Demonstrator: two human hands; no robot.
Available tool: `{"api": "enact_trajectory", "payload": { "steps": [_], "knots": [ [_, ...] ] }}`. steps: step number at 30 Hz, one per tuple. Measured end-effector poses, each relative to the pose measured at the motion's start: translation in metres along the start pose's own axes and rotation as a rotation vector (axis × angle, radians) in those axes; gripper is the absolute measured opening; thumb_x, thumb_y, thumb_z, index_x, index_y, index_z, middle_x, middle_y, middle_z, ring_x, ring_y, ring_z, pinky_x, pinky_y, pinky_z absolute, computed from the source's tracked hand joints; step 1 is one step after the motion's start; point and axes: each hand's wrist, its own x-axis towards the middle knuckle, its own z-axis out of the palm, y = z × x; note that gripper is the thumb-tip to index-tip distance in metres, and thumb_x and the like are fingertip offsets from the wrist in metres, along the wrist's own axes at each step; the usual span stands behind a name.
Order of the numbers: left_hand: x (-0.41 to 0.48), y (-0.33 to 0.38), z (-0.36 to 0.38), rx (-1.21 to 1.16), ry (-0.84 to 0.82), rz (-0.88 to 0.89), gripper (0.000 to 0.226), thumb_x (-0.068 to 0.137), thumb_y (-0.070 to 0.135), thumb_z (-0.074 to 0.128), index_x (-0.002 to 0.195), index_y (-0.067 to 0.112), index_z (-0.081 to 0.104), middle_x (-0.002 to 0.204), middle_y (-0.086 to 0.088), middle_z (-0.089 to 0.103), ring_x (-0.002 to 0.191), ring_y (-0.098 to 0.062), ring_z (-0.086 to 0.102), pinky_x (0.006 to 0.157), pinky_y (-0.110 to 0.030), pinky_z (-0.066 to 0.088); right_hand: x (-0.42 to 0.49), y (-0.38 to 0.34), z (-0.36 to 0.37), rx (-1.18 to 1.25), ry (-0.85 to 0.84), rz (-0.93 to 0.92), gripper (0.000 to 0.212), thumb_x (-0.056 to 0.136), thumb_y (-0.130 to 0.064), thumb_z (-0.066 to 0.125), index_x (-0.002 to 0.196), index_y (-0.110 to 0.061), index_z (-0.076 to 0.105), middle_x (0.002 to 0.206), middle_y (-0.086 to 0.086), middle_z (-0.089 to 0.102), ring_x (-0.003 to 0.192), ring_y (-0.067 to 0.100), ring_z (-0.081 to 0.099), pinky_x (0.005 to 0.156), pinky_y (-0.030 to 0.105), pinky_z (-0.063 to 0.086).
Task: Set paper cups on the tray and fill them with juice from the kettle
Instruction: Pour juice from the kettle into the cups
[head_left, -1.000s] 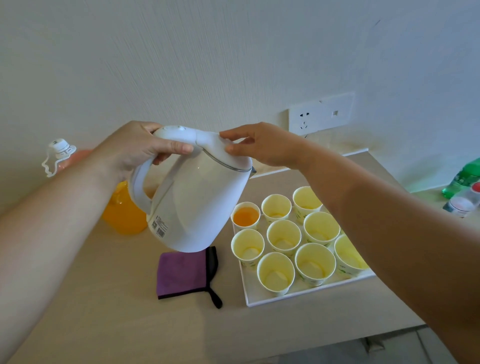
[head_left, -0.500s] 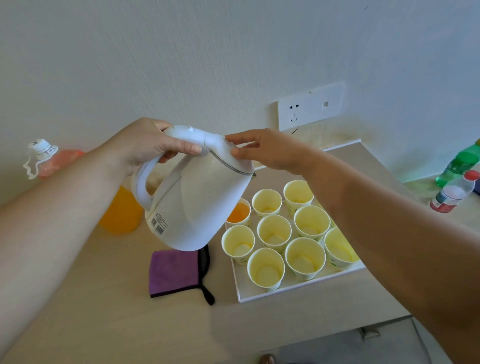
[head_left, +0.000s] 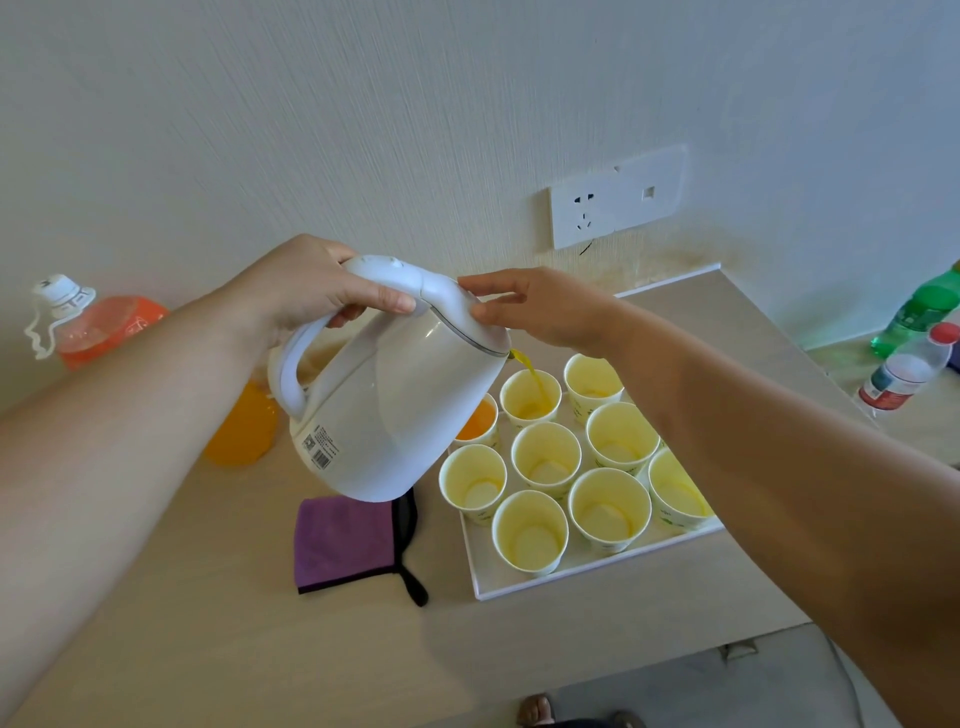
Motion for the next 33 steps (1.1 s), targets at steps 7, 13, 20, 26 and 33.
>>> {"api": "enact_trajectory", "payload": {
  "steps": [7, 13, 20, 26, 33],
  "knots": [
    [0.001, 0.000, -0.001, 0.009, 0.001, 0.001, 0.041, 0.059, 0.037, 0.087, 0.059, 0.013, 0.053, 0.043, 0.005, 0.048, 0.043, -0.010, 0.041, 0.053, -0.027, 0.033, 0.004, 0.003, 0.001, 0.025, 0.006, 0.006, 0.041, 0.092, -0.027, 0.062, 0.132, -0.029, 0.055, 0.111, -0.015, 0.061, 0.105, 0.001, 0.057, 0.080, 0.009, 0.041],
    [-0.001, -0.001, -0.003, 0.016, -0.009, -0.002, 0.042, 0.058, 0.037, 0.087, 0.060, 0.013, 0.052, 0.042, 0.006, 0.047, 0.041, -0.008, 0.040, 0.053, -0.027, 0.032, 0.004, 0.003, 0.003, 0.014, 0.007, 0.001, 0.041, 0.091, -0.028, 0.062, 0.132, -0.030, 0.056, 0.113, -0.016, 0.062, 0.110, 0.003, 0.058, 0.084, 0.011, 0.041],
    [-0.006, 0.002, -0.006, 0.035, -0.009, 0.009, 0.041, 0.062, 0.035, 0.086, 0.058, 0.014, 0.050, 0.041, 0.007, 0.045, 0.040, -0.007, 0.038, 0.051, -0.026, 0.031, 0.004, 0.001, 0.005, 0.033, 0.005, -0.010, 0.041, 0.091, -0.028, 0.062, 0.132, -0.029, 0.056, 0.114, -0.014, 0.062, 0.111, 0.005, 0.057, 0.083, 0.013, 0.041],
    [-0.011, 0.004, -0.011, 0.068, 0.002, 0.025, 0.041, 0.063, 0.036, 0.085, 0.057, 0.014, 0.051, 0.041, 0.008, 0.046, 0.041, -0.008, 0.039, 0.052, -0.026, 0.032, 0.003, -0.001, 0.007, 0.044, 0.011, -0.026, 0.042, 0.091, -0.028, 0.062, 0.132, -0.030, 0.056, 0.116, -0.013, 0.063, 0.113, 0.006, 0.059, 0.095, 0.020, 0.042],
    [-0.017, 0.006, -0.016, 0.082, 0.009, 0.028, 0.041, 0.064, 0.035, 0.084, 0.058, 0.012, 0.051, 0.041, 0.006, 0.046, 0.039, -0.007, 0.038, 0.052, -0.027, 0.032, 0.003, -0.005, 0.009, 0.055, 0.002, -0.046, 0.043, 0.091, -0.028, 0.062, 0.133, -0.028, 0.055, 0.125, -0.009, 0.062, 0.115, 0.007, 0.058, 0.102, 0.027, 0.043]
  ]
}}
